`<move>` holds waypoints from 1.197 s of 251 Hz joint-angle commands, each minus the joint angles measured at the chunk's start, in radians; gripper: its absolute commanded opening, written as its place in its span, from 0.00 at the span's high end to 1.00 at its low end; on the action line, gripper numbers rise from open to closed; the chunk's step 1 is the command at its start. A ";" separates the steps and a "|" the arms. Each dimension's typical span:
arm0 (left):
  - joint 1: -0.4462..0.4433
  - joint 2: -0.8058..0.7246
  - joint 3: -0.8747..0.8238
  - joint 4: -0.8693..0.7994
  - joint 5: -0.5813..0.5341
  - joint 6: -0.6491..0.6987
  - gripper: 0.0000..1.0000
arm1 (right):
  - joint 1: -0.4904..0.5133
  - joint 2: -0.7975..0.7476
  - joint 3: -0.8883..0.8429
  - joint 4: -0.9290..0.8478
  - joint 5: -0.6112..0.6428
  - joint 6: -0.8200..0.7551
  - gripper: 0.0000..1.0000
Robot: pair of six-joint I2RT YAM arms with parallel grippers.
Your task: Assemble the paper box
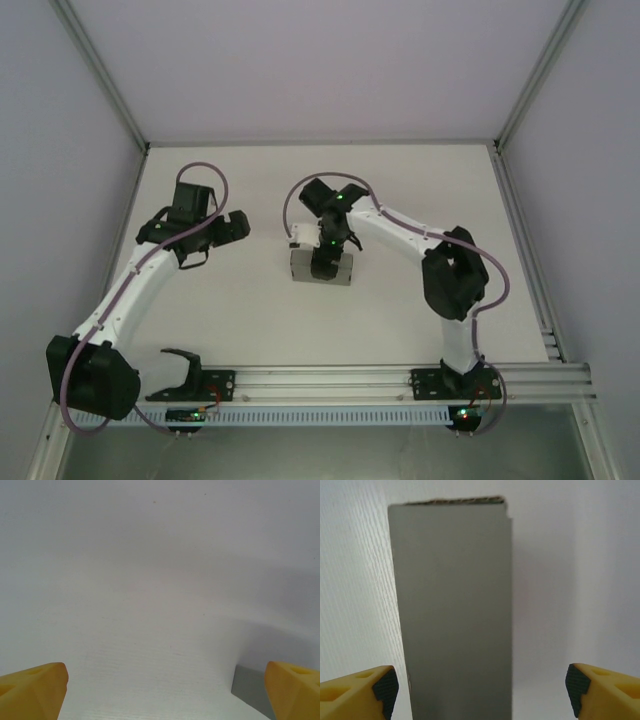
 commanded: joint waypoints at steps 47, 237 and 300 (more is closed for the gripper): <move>0.012 -0.014 -0.005 -0.014 0.013 0.007 0.00 | 0.020 0.033 -0.005 0.057 0.183 -0.025 0.34; 0.020 -0.086 -0.056 -0.024 -0.027 -0.005 0.00 | 0.153 -0.177 -0.413 0.466 0.531 -0.126 0.18; 0.022 -0.097 -0.056 -0.028 -0.030 0.005 0.00 | 0.199 -0.242 -0.503 0.398 0.509 -0.024 0.09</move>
